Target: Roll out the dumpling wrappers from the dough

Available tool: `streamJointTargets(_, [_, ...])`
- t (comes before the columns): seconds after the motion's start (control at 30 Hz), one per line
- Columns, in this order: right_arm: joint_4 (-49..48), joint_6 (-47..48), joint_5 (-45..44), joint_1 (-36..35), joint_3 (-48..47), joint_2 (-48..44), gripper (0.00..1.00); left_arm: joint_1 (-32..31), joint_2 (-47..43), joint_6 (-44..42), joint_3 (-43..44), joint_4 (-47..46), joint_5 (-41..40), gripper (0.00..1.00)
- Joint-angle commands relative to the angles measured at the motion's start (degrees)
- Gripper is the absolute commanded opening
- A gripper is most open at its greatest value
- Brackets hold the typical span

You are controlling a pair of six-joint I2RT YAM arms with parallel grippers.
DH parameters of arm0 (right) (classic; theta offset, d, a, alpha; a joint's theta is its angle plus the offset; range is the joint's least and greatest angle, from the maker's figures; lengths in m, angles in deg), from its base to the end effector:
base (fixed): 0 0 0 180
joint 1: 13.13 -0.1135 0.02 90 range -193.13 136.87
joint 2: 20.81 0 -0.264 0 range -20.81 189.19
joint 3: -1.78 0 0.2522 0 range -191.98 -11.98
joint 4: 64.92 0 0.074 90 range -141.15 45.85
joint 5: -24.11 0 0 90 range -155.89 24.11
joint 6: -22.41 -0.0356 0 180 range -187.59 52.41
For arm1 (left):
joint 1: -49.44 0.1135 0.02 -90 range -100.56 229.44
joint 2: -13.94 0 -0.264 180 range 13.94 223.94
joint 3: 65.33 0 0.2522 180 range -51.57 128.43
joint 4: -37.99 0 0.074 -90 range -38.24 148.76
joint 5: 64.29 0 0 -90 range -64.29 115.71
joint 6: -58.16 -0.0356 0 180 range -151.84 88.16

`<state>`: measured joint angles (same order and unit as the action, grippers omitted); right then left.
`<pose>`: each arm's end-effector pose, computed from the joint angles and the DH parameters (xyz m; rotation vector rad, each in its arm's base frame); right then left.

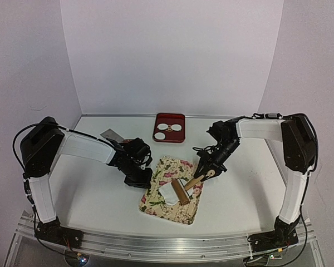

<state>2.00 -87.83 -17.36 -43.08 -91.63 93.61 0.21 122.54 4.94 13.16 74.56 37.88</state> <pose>0.3056 0.2069 0.1659 0.2416 -2.5940 -1.0835 0.2330 -0.2817 0.1373 0.3804 2.8953 -0.6385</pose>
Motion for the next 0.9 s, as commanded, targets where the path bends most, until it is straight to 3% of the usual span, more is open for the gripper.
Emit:
streamJointTargets(0.0, [6.4, -7.4, -30.1, -10.2, 2.1, 12.2, 0.00, 0.7, -0.4, 1.7, 0.0, 1.9, -4.7, 0.00])
streamJointTargets(0.13, [5.2, -9.2, -30.3, -11.8, 2.3, 12.8, 0.00, 0.7, -0.3, 1.6, 0.1, 2.0, -4.8, 0.00])
streamJointTargets(0.37, [8.3, -3.8, -36.9, 0.0, 5.7, 6.4, 0.00, 0.7, -0.1, 1.1, 0.1, 2.1, -4.8, 0.00])
streamJointTargets(0.67, [5.5, -9.5, -28.4, -14.6, -1.7, 16.1, 0.00, 0.7, 0.4, 0.7, 0.7, 2.3, -4.6, 0.00])
streamJointTargets(0.87, [6.5, -6.3, -33.7, -4.8, 4.0, 9.4, 0.00, 0.7, 0.1, 0.4, 0.6, 2.4, -4.9, 0.00])
